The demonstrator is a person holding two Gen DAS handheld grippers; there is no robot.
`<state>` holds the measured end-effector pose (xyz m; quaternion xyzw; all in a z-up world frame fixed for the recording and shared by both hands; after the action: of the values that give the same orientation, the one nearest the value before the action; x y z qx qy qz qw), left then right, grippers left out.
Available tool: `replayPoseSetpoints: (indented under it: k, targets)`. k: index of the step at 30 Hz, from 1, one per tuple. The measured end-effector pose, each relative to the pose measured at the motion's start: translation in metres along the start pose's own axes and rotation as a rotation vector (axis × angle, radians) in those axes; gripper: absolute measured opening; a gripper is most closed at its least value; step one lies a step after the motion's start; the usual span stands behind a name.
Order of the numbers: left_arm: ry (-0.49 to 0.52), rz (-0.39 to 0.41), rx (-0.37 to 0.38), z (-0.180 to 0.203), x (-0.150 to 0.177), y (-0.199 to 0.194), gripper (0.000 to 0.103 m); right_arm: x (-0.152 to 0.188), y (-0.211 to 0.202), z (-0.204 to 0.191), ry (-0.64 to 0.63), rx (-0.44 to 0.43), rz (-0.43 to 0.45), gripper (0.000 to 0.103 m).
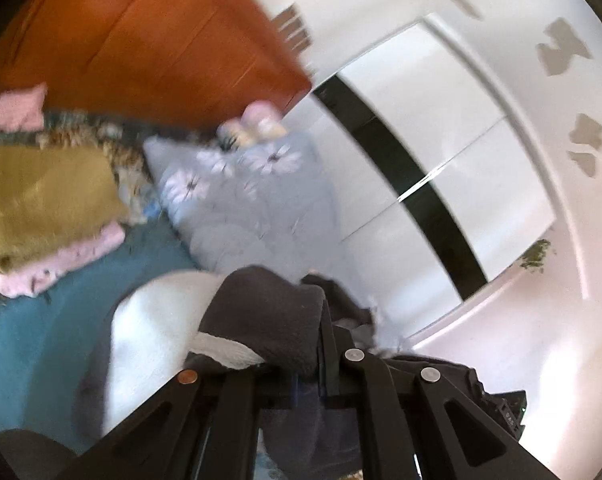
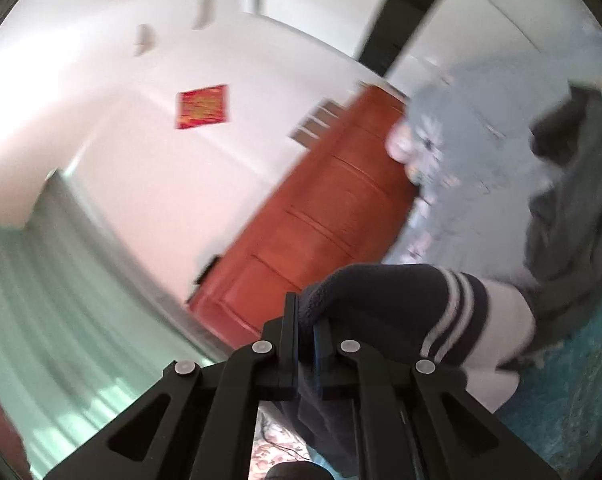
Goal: Fold clothes
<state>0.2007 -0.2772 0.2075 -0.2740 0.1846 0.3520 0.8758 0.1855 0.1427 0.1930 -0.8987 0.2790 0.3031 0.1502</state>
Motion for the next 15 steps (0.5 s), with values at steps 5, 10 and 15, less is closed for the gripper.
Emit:
replayPoseSetpoints:
  k: [5, 10, 15]
  targets:
    - [0.020, 0.085, 0.058, 0.028, -0.007, -0.064, 0.006, -0.004, -0.060, -0.062, -0.126, -0.033, 0.084, 0.005]
    - [0.020, 0.027, 0.028, 0.022, -0.027, -0.040, 0.006, -0.015, -0.080, -0.066, -0.131, 0.021, 0.128, 0.005]
    - [-0.090, -0.122, -0.087, -0.045, -0.021, 0.048, 0.006, -0.011, -0.046, 0.014, 0.011, 0.219, 0.065, 0.005]
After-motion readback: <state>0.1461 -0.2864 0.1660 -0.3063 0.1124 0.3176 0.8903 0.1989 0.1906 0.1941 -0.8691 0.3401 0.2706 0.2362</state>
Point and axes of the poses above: each gripper's, at about its wrist camera, not at the fingertips, and y roughly the way its jaws point, z to its right, x to its underside, the point moved 1 cm from there along y, roughly the way its jaws point, and after that the axes turned 8 degrees about -z, right-handed, at the moved point
